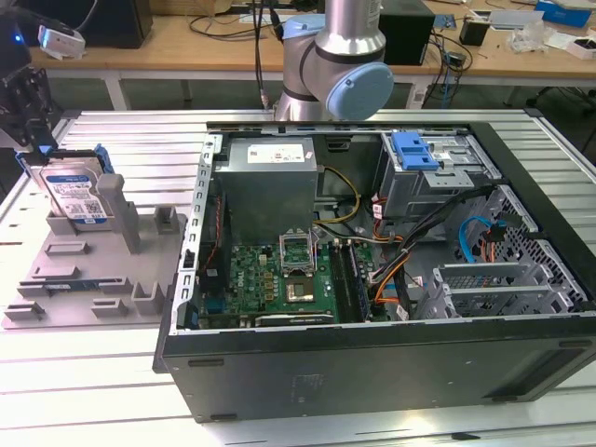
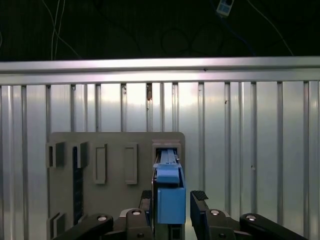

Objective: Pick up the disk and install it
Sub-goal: 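Pick up the disk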

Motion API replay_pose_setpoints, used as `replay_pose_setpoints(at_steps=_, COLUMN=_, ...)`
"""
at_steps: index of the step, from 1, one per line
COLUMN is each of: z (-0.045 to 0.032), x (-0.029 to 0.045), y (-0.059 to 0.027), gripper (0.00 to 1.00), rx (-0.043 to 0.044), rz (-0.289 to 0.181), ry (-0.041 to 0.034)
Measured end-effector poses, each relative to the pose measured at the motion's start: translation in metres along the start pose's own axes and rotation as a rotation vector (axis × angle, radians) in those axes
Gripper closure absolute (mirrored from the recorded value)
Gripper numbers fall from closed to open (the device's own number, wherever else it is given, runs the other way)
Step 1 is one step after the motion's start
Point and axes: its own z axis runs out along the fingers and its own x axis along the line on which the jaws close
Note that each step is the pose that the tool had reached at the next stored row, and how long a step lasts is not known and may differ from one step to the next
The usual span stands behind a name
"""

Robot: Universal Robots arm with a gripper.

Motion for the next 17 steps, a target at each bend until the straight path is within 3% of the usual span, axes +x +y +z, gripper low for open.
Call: replay_pose_setpoints(at_steps=17, z=0.0095, x=-0.0002, y=-0.0001, gripper=0.56, rx=-0.0001, rz=0.0, ry=0.0)
